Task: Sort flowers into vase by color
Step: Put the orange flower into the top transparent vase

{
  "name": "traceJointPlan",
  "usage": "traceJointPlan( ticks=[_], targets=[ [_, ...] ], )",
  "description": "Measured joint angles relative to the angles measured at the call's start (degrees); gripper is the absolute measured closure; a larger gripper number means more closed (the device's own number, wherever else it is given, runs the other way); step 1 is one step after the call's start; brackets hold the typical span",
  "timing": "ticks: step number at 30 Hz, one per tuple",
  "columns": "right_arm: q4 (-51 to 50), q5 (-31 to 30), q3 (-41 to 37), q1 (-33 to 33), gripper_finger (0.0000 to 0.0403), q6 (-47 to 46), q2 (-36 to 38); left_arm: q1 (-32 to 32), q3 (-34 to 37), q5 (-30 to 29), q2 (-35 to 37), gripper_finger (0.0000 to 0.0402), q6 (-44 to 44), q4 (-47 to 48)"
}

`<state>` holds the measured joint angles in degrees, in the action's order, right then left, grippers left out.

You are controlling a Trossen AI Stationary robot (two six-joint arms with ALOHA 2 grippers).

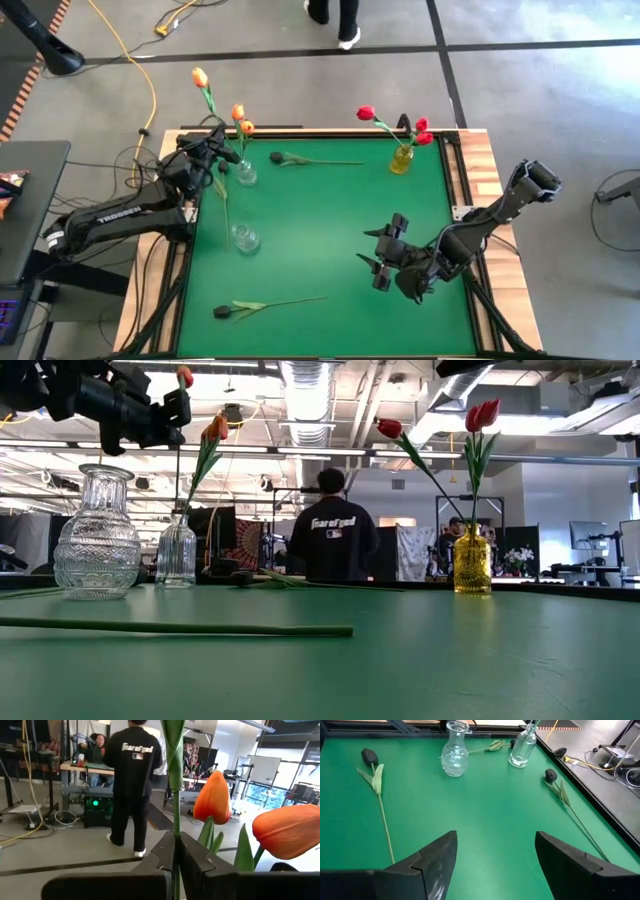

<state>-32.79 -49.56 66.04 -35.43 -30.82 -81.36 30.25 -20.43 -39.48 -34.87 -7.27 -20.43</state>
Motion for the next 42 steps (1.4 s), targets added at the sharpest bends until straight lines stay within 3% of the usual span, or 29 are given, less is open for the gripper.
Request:
traceJointPlan(
  ticks=[9,27,42],
  targets=[
    [-0.15,0.06,0.00,1.50,0.0107,0.89,0.09,2.36,0.00,2.74,-0.49,0.0401,0.47,-0.09],
    [-1.34,0.26,0.04,1.83,0.0107,1.10,0.94,3.11,0.00,3.76,-10.19,0.0401,-3.19,-0.03],
    [-1.54,0.26,0.04,1.81,0.0107,0.89,0.94,3.11,-0.02,4.27,-10.10,0.0398,-9.33,3.89]
  ],
)
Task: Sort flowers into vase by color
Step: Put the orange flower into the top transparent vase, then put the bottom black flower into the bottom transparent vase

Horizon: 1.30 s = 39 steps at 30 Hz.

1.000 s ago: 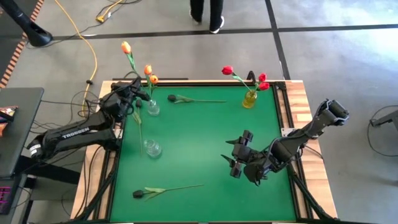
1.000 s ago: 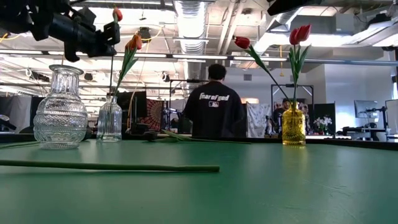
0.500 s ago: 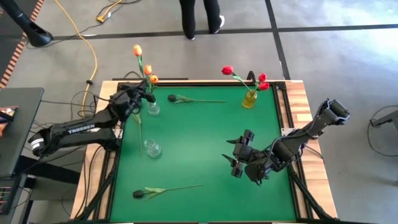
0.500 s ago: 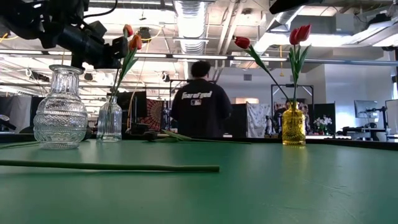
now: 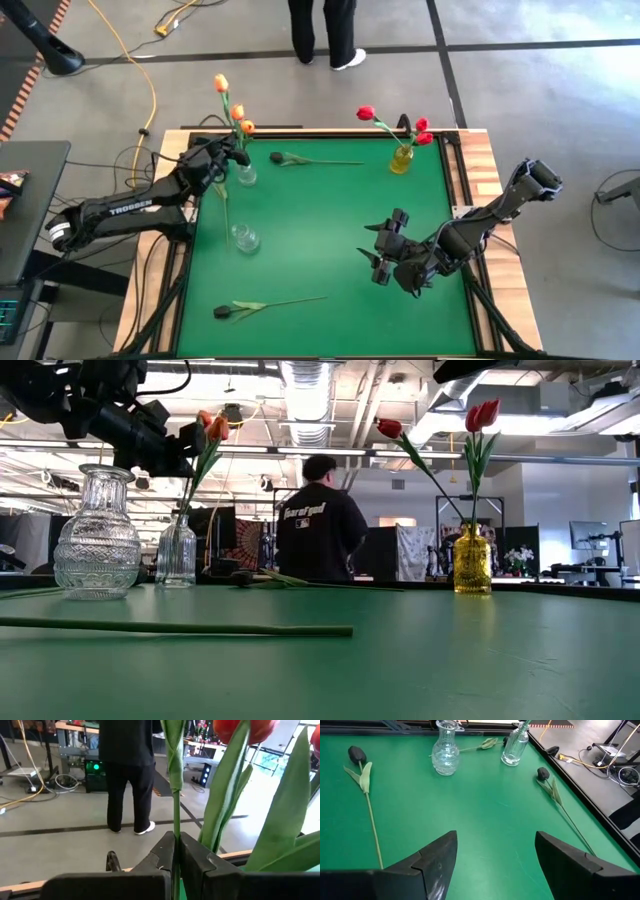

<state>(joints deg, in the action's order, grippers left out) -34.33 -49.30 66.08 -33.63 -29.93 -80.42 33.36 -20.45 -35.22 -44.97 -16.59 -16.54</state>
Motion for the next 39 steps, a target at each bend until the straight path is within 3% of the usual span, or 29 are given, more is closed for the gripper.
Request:
traceJointPlan(
  ticks=[7,15,26,29,35,39],
  targets=[
    [0.00,0.00,0.00,0.00,0.0107,-0.02,0.00,-0.02,0.00,-1.32,0.00,0.0368,-0.73,0.18],
    [0.04,1.22,0.00,-0.04,0.0107,-0.15,0.00,-0.09,0.00,-0.58,0.13,0.0297,-1.10,0.63],
    [0.04,1.37,0.00,-0.10,0.0107,-0.02,0.00,-2.26,-0.04,12.44,3.80,0.0241,1.25,8.78],
    [0.07,1.42,0.00,-0.09,0.0107,0.00,0.00,-2.36,-0.02,11.44,6.72,0.0241,2.77,9.25],
    [0.11,1.44,0.00,-0.09,0.0107,0.05,0.00,-2.36,-0.02,2.68,11.96,0.0244,2.88,11.85],
    [0.15,1.44,0.00,-0.02,0.0107,0.17,0.00,-2.36,-0.02,1.90,13.99,0.0244,3.73,12.46]
  ],
)
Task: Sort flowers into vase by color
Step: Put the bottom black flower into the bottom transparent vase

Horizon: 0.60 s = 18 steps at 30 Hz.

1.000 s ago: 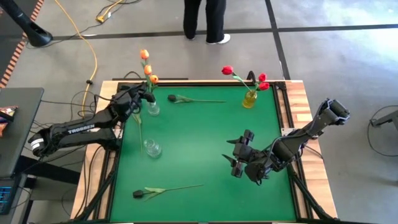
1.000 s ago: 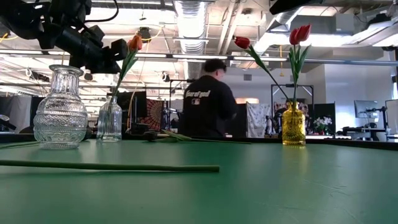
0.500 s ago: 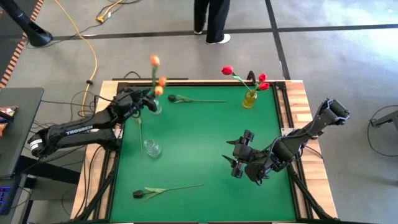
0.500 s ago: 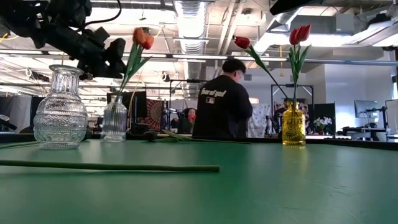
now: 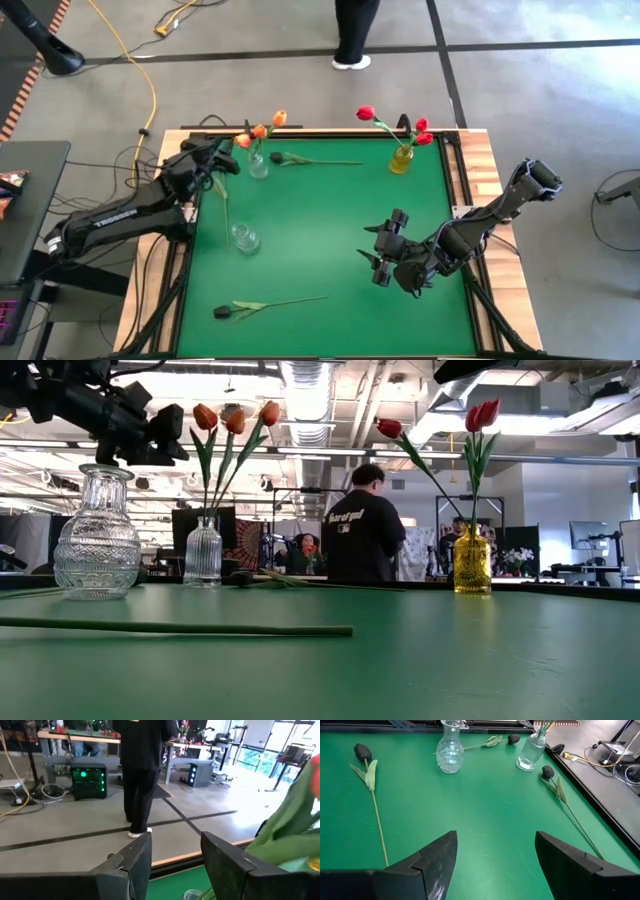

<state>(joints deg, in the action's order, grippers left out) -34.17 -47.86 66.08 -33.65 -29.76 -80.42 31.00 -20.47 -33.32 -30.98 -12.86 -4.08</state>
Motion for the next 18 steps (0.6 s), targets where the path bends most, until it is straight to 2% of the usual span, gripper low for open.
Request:
traceJointPlan(
  ticks=[7,14,18],
  targets=[
    [0.46,0.02,0.00,0.00,0.0107,-0.13,0.00,0.00,0.00,1.29,1.67,0.0245,-0.34,1.93],
    [4.09,0.66,0.00,0.79,0.0107,-0.13,0.00,-0.02,-0.02,9.56,1.91,0.0245,-5.56,7.56],
    [7.43,5.30,1.05,3.49,0.0107,-0.17,0.00,0.00,-0.02,17.31,1.90,0.0245,-6.42,14.00]
  ],
)
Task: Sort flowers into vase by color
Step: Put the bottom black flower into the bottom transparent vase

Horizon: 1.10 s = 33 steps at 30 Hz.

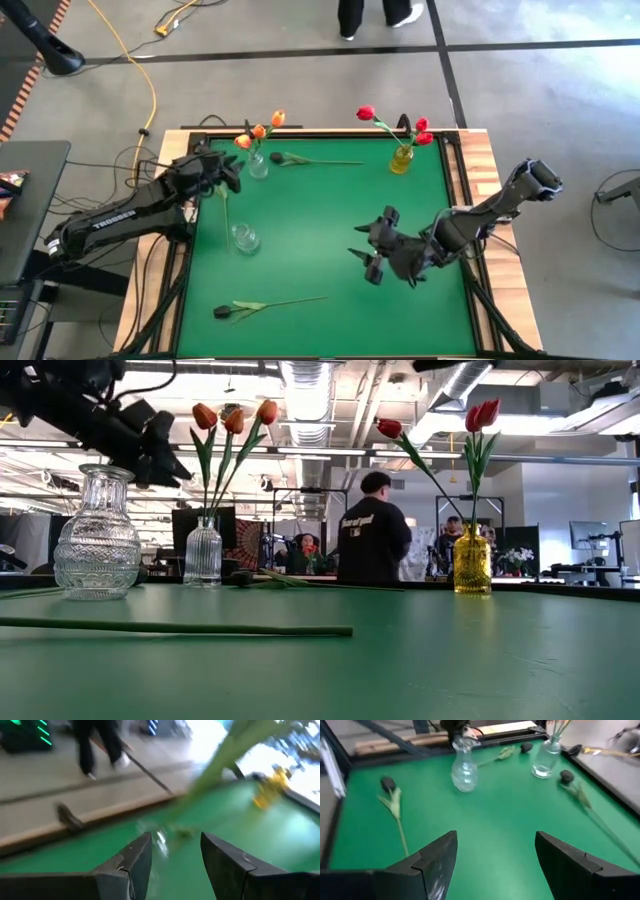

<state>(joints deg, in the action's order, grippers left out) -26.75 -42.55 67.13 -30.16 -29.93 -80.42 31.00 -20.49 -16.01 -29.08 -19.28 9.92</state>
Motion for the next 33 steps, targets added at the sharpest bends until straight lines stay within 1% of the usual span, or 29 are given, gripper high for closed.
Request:
traceJointPlan(
  ticks=[4,6,9,12,14,19,23,27,31,33],
  targets=[
    [2.90,3.39,1.16,3.73,0.0107,0.29,-0.02,-0.20,0.00,11.21,-0.01,0.0245,-1.18,6.23],
    [4.68,4.59,1.89,5.68,0.0107,2.21,-0.36,-1.00,0.00,15.95,-0.02,0.0245,-2.06,9.01],
    [7.84,7.12,3.59,8.07,0.0107,7.26,-1.73,-3.76,0.00,21.04,-0.04,0.0245,-2.06,11.42],
    [9.77,9.06,6.32,9.93,0.0107,10.24,-4.66,-7.89,0.00,23.21,-0.05,0.0245,-1.98,11.74],
    [9.24,10.99,8.77,10.75,0.0107,10.36,-6.95,-11.09,0.00,23.28,-0.05,0.0245,-2.00,11.66],
    [9.23,19.22,13.89,12.00,0.0107,10.56,-13.59,-19.04,0.00,22.82,-0.03,0.0245,-2.00,11.57],
    [9.41,26.10,15.87,11.81,0.0107,13.23,-19.16,-24.12,0.00,19.23,-0.05,0.0245,-0.50,10.89],
    [9.99,31.59,16.75,11.00,0.0107,13.99,-24.94,-26.88,0.00,15.32,-0.03,0.0245,2.03,8.56],
    [12.29,38.04,17.76,10.38,0.0107,15.37,-30.69,-27.68,0.00,15.17,-0.01,0.0245,2.33,4.19],
    [15.32,39.78,18.33,10.01,0.0107,17.89,-33.39,-27.85,0.00,15.54,0.00,0.0245,2.34,2.22]
  ],
)
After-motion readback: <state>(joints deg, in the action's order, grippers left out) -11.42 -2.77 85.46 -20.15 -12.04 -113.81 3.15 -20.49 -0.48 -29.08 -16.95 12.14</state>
